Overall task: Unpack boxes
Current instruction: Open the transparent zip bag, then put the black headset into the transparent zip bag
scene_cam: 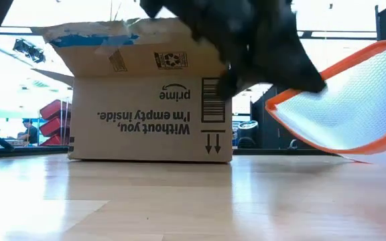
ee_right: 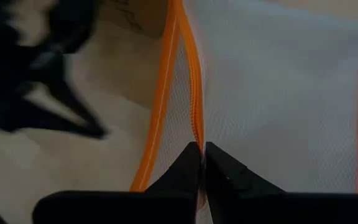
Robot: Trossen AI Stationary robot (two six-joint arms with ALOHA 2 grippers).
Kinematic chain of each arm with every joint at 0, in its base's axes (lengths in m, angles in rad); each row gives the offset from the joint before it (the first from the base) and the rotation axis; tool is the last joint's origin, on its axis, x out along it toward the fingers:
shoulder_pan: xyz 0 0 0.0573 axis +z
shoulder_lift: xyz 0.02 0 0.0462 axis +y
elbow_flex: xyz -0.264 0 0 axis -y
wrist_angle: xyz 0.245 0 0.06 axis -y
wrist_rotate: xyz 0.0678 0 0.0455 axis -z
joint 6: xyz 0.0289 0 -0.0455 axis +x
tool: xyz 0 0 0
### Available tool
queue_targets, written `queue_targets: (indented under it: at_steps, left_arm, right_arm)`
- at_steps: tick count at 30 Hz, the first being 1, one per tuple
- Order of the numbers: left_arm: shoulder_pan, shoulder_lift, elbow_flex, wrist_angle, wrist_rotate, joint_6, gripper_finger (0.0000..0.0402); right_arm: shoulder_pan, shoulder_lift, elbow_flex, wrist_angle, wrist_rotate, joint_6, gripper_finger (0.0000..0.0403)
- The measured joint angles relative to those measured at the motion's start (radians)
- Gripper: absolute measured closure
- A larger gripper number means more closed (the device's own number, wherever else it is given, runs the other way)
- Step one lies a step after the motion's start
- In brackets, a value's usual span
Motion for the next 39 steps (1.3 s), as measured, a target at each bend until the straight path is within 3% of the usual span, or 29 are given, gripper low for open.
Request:
queue_targets:
  at_steps: [14, 19, 23, 26, 29, 39]
  left_arm:
    - [-0.027, -0.395, 0.110, -0.194, -0.255, 0.218, 0.0400]
    - [0.108, -0.479, 0.127, -0.506, -0.404, 0.218, 0.0387]
    - [0.248, -0.433, 0.120, -0.814, -0.334, 0.291, 0.0370]
    - [0.340, -0.400, 0.120, -0.955, -0.245, 0.365, 0.0352]
    - [0.436, -0.360, 0.123, -0.996, -0.212, 0.166, 0.0327]
    - [0.526, -0.195, 0.122, -1.094, -0.022, -0.117, 0.0237]
  right_arm:
    - [-0.006, -0.015, 0.000, -0.051, -0.076, -0.021, 0.0403]
    - [-0.008, -0.015, 0.000, -0.028, -0.076, -0.022, 0.0403]
    - [-0.015, -0.015, 0.000, 0.029, -0.076, -0.028, 0.0403]
    - [-0.023, -0.015, 0.000, 0.073, -0.076, -0.059, 0.0403]
    - [-0.032, -0.015, 0.000, 0.107, -0.079, -0.082, 0.0403]
    - [-0.081, -0.015, 0.000, 0.125, -0.090, -0.100, 0.0403]
